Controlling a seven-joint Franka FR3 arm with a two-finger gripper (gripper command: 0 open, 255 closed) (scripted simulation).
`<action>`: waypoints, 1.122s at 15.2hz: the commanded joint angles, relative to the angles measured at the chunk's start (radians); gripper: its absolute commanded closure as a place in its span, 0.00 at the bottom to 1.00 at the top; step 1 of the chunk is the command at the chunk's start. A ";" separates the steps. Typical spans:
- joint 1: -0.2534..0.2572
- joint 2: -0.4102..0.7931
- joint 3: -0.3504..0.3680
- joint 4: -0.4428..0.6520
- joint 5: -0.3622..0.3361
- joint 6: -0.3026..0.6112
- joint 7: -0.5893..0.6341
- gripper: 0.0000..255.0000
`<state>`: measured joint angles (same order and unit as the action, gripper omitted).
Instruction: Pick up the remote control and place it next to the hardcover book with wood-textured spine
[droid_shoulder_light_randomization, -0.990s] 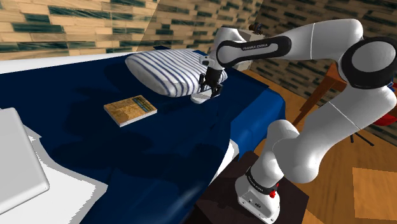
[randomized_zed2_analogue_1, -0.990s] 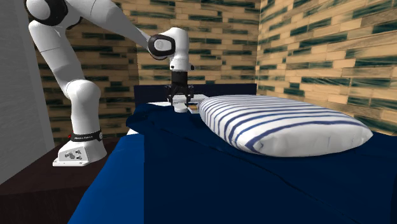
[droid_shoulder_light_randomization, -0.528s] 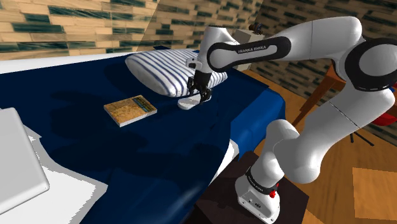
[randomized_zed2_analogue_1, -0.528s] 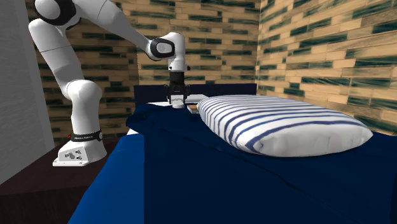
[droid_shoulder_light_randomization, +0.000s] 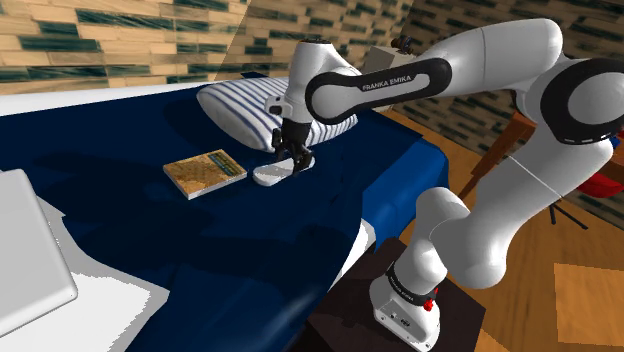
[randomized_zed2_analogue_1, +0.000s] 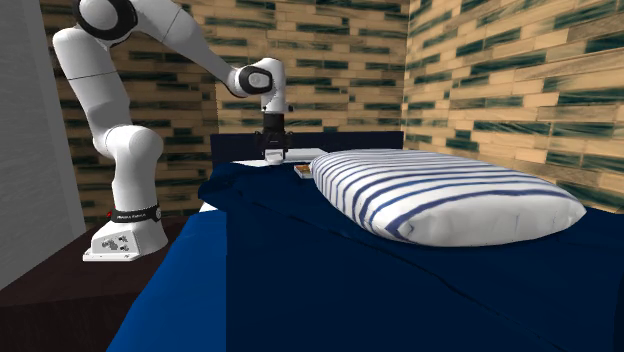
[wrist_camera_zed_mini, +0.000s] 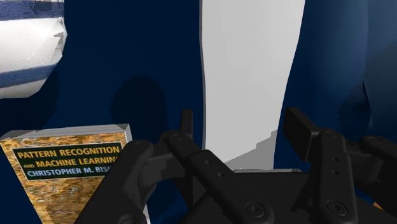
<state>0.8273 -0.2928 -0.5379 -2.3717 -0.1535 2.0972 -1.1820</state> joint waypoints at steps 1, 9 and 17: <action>0.006 0.013 0.003 -0.008 0.007 0.020 0.008 1.00; 0.013 0.077 -0.019 -0.068 0.029 0.139 -0.014 1.00; 0.020 0.128 -0.032 -0.099 0.055 0.217 -0.035 1.00</action>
<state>0.8469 -0.1660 -0.5700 -2.4706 -0.0999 2.3114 -1.2168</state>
